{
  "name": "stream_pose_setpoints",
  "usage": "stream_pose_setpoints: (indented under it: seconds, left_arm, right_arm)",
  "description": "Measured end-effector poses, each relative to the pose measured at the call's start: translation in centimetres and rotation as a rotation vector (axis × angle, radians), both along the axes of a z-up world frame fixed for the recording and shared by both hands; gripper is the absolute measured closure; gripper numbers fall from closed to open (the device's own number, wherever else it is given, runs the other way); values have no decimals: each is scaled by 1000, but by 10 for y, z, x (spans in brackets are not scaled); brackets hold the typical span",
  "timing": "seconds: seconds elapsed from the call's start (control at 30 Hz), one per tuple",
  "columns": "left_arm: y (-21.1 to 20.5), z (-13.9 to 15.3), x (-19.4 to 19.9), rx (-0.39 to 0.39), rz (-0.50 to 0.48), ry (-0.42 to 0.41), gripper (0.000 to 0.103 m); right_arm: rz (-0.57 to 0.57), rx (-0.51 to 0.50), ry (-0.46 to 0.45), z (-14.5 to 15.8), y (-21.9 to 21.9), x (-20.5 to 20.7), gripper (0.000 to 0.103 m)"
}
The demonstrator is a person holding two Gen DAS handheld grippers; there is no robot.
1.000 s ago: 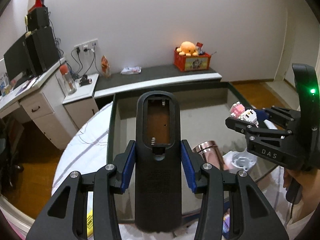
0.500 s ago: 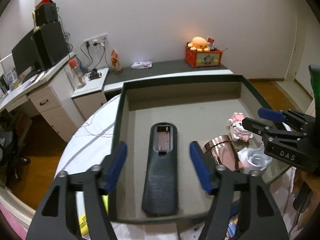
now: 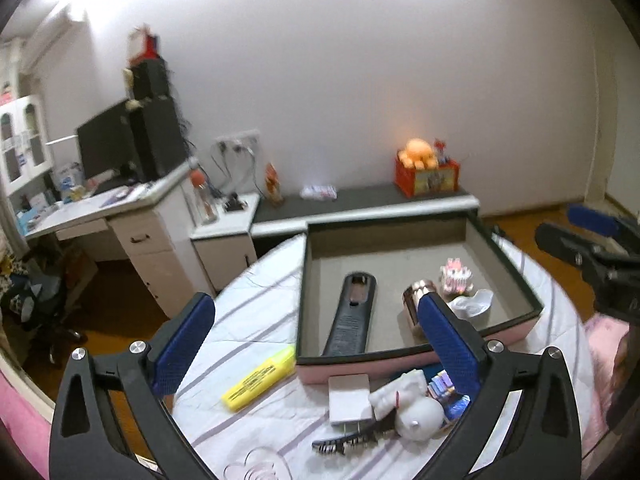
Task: Organize rigid objects
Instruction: 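Open both tools to release the items and withdraw from the box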
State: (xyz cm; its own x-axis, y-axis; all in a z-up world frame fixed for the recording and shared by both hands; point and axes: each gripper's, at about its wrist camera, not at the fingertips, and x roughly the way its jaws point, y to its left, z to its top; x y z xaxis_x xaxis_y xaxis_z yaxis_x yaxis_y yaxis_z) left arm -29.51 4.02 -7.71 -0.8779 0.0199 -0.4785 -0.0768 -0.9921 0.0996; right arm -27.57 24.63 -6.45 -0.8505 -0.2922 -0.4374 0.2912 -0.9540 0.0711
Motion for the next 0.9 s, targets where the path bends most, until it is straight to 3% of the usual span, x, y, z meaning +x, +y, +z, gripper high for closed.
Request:
stream_pose_setpoints:
  seconds: [0.17,0.23,0.3,0.47,0.63,0.9]
  left_arm:
    - [-12,12,48,54,5,57,0]
    - [-14,13,65,53,-2,72,0]
    - [-18,12,80,64,-22,89,0]
    - [-28,11,106,33,-4,96,0]
    - [-47,14,124,73,2,109,0]
    - [-57,15,138,61,14,123,0]
  right_arm:
    - [-36,16,101,15,-6,43,14]
    - [-63,17,137,18,-6,58,2]
    - [-82,32,167,20,-9,73,0]
    - [-91,44,181,19,-18,101,0]
    - [-111,43,182,20,-23,119,0]
    - [-116,73,173,18,-34,136,0]
